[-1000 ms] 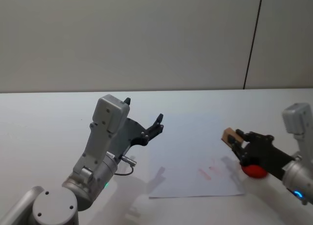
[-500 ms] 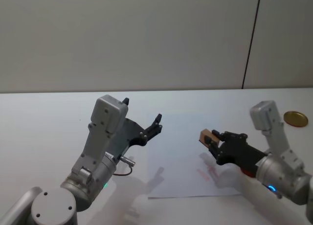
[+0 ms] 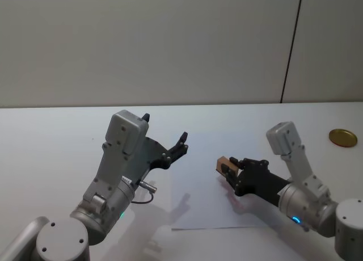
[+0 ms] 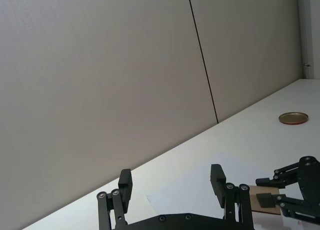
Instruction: Use the one hand to pick up the stamp and affix it onto the A4 paper.
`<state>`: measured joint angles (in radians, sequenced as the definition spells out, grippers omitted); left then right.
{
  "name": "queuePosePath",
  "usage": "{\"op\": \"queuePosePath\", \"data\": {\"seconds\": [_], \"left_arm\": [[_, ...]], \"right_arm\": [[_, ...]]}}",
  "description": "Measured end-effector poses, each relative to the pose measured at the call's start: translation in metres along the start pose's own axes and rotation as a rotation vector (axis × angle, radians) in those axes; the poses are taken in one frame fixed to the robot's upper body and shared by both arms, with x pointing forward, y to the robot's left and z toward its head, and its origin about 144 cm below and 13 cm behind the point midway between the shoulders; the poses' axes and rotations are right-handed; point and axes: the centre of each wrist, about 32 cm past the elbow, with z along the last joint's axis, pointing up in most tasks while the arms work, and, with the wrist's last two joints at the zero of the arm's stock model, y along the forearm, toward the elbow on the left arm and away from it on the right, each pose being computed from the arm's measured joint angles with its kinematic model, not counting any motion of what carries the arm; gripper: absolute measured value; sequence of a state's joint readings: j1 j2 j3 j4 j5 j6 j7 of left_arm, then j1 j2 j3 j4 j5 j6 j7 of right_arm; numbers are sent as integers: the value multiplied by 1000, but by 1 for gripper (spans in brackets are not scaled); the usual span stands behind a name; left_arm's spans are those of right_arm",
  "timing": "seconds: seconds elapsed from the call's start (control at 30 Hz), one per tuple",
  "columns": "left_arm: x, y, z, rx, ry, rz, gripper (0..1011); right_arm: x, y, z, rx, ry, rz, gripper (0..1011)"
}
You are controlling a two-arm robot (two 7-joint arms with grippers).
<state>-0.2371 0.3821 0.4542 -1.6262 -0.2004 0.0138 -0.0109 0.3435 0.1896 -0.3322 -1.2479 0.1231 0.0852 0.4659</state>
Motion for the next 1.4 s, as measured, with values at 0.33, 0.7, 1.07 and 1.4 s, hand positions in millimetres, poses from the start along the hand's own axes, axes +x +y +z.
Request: {"op": "queuePosePath", "data": {"seconds": [0.33,0.7,1.07,1.4], "left_arm": [[0,0,0,0,0,0,993],[0,0,0,0,0,0,993],[0,0,0,0,0,0,993],[0,0,0,0,0,0,993]], "right_arm": [[-4,8,-7,-23,1,11,225],[-5,11,-12,-45,1,12,225],[-1,12,-11,-66,-5,26,225],[1,11,-8,-70,-4,33,225]]}}
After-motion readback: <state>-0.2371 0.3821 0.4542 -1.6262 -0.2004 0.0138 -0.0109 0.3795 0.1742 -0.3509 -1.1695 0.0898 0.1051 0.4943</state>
